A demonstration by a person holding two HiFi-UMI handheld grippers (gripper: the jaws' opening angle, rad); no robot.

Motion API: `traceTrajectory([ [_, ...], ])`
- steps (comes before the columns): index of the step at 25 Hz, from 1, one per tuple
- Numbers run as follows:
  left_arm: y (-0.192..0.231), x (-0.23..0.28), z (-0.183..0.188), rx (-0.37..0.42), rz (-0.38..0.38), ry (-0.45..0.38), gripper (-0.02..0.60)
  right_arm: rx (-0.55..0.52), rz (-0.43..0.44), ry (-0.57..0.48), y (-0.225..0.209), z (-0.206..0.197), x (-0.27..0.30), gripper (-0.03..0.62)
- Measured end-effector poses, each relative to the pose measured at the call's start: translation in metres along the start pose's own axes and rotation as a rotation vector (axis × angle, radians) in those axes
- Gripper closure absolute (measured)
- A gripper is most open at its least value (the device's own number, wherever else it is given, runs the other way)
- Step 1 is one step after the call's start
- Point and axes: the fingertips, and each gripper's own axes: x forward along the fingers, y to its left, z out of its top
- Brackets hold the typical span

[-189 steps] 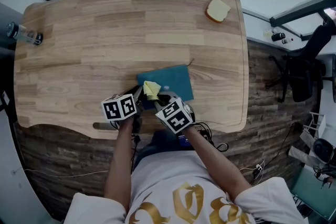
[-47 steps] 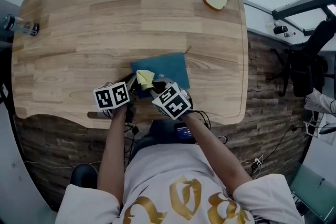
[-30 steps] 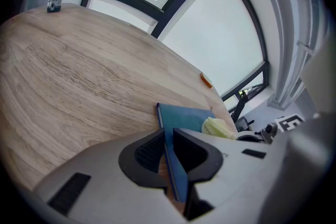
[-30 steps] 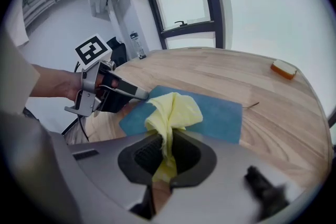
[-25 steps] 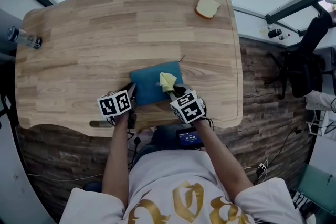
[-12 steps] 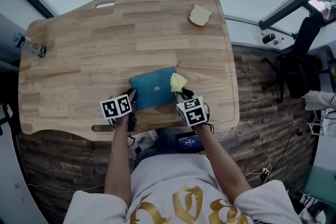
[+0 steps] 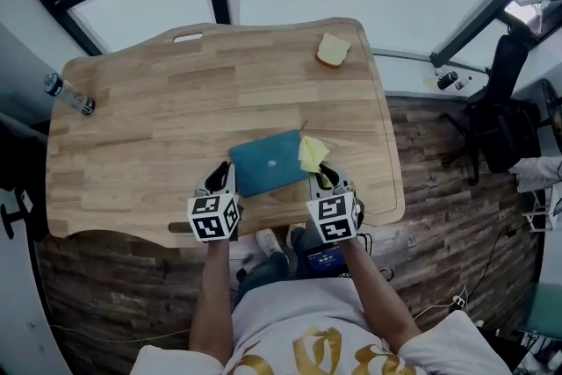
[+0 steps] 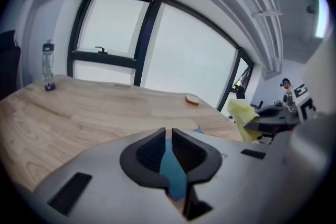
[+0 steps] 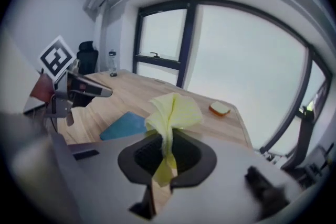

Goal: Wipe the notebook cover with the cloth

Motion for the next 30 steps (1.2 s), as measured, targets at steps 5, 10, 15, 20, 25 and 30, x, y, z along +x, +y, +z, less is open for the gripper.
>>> traceTrajectory([
  [5,-0.013,-0.037,0.029,0.032,0.052,-0.090,0.563,0.016,0.012,-0.168,0.013,0.039,-0.034,0.556],
  [10,-0.043,-0.068,0.051,0.023,0.047,-0.197,0.565,0.020,0.063,-0.209,0.016,0.047,-0.051,0.556],
  [15,-0.066,-0.100,0.050,0.074,0.105,-0.245,0.565,0.123,0.122,-0.288,0.013,0.055,-0.082,0.556],
  [20,-0.075,-0.124,0.048,0.071,0.152,-0.265,0.565,0.133,0.120,-0.327,0.003,0.054,-0.103,0.556],
  [25,-0.080,-0.138,0.045,0.050,0.163,-0.281,0.565,0.162,0.125,-0.344,-0.004,0.051,-0.115,0.556],
  [30,-0.085,-0.134,0.046,0.062,0.178,-0.286,0.565,0.135,0.141,-0.336,0.002,0.044,-0.119,0.556],
])
